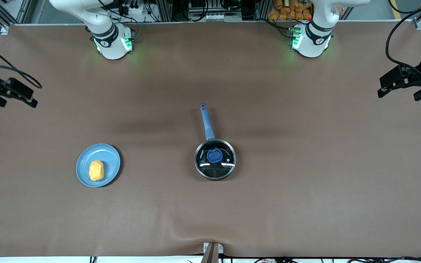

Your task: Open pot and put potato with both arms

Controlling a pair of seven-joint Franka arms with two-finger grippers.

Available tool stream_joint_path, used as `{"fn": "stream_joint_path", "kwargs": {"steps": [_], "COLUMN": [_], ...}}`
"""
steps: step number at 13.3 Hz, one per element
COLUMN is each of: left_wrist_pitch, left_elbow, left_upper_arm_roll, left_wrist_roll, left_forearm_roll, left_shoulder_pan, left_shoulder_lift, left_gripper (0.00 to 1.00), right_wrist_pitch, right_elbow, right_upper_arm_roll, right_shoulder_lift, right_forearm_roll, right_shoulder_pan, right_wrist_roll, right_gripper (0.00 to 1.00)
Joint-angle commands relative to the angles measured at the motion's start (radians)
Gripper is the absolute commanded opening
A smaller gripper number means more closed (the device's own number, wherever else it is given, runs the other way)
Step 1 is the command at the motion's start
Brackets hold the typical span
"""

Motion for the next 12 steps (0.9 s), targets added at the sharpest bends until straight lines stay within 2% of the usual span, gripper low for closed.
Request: {"fn": "stream_joint_path", "kwargs": {"steps": [1, 4, 6, 12], "left_wrist_pitch": [0.012, 0.013, 0.013, 0.012], "left_elbow": [-0.030, -0.027, -0.027, -0.021], "left_upper_arm_roll": [-0.008, -0.008, -0.006, -0.008], "left_wrist_roll": [-0.007, -0.028, -0.115, -0.116], "left_forearm_roll": [0.028, 0.025, 0.025, 0.028], "left_shoulder_pan": [0.000, 0.000, -0.006, 0.008], "left_shoulder_lift": [-0.026, -0.023, -0.018, -0.001], "left_gripper": [1.00, 1.00, 1.00, 1.00], "right_wrist_pitch": [0.010, 0.036, 0.065, 0.075], "right_elbow": [-0.064, -0.142, -0.190, -0.193], "right_upper_arm_roll": [0.018, 0.027, 0.028, 0.064], "right_shoulder_lift": [-0.063, -0.131, -0.165, -0.130], "right_forearm_roll": [-0.015, -0.016, -0.028, -0.027], "right_shoulder_pan": [-0.018, -0.016, -0.009, 0.016], "right_wrist_roll": [0.022, 0.050, 0.056, 0.059], "right_gripper": [1.00, 1.00, 1.00, 1.00]}}
